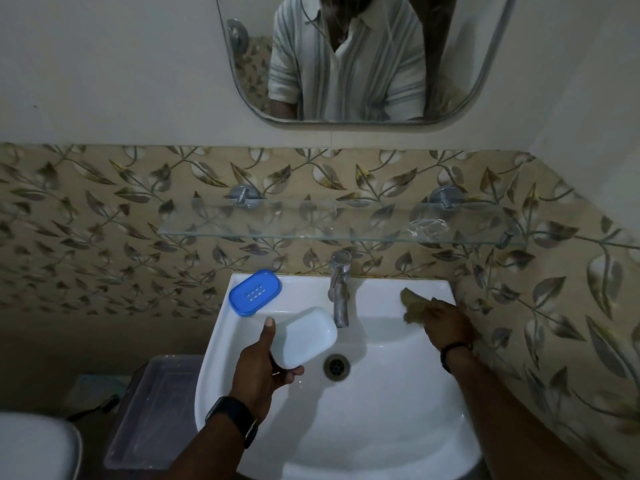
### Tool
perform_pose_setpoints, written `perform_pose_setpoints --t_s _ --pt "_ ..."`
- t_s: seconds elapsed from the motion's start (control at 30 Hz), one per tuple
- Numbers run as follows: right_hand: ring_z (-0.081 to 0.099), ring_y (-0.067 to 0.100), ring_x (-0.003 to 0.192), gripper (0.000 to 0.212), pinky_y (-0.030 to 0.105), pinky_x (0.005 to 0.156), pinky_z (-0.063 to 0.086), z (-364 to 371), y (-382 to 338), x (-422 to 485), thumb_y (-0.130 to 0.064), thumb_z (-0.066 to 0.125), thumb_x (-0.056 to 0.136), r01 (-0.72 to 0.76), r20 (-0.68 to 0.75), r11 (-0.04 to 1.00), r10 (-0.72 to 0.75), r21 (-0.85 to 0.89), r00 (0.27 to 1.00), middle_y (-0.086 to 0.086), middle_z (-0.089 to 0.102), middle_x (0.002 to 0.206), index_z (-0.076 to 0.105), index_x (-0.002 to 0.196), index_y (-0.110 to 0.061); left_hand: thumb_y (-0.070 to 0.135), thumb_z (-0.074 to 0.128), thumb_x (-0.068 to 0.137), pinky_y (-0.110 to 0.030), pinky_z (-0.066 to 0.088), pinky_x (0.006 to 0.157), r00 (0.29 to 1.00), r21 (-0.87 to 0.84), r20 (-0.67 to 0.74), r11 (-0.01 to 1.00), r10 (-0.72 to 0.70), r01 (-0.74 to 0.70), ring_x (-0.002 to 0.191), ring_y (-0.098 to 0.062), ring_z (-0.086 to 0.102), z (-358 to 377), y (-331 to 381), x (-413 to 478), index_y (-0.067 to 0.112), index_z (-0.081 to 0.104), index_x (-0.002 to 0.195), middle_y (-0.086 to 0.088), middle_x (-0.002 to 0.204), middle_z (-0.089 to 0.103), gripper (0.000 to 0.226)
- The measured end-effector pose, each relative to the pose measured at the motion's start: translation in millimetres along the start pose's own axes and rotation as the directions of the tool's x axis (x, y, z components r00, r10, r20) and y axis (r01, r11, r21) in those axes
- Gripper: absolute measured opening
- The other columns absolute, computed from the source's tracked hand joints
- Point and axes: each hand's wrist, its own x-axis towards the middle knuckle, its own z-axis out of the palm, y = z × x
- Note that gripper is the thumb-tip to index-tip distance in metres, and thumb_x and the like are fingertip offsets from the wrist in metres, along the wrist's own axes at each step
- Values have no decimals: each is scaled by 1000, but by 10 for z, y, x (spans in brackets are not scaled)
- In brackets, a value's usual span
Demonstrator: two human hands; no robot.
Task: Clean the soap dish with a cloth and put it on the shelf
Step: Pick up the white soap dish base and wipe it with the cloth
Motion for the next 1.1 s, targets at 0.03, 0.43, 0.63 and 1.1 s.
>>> perform_pose_setpoints --t_s 0.03,0.43,0.63,1.1 --pt "66 32 94 23 34 73 52 -15 -146 -110 -8 60 91 -45 -12 967 50 251 999 9 75 99 78 89 -21 69 59 80 -32 52 49 1000 24 -10 999 23 -23 62 -34 66 11 21 -8 12 73 109 -20 89 77 66" --pt "59 13 89 25 34 93 47 508 -1392 -1861 -11 48 87 886 238 464 -859 -15 454 -3 69 86 69 78 -21 57 49 99 -33 52 47 965 350 161 903 206 -251 47 -18 63 58 29 -134 7 74 65 -13 57 70 65" --pt "63 24 96 18 34 89 47 315 -1370 -1915 -13 57 84 814 191 404 -837 -418 514 5 70 100 70 97 -15 70 40 95 -30 51 45 912 356 257 846 321 -398 45 -22 61 -116 59 -180 18 70 58 -11 55 69 70" --pt "51 20 118 30 43 106 33 231 -1548 -2245 -35 48 89 914 457 260 -803 -311 383 -9 62 120 64 113 -29 72 41 93 -26 49 41 885 392 354 812 302 -433 43 -22 64 -427 164 -244 20 71 59 -11 55 71 69"
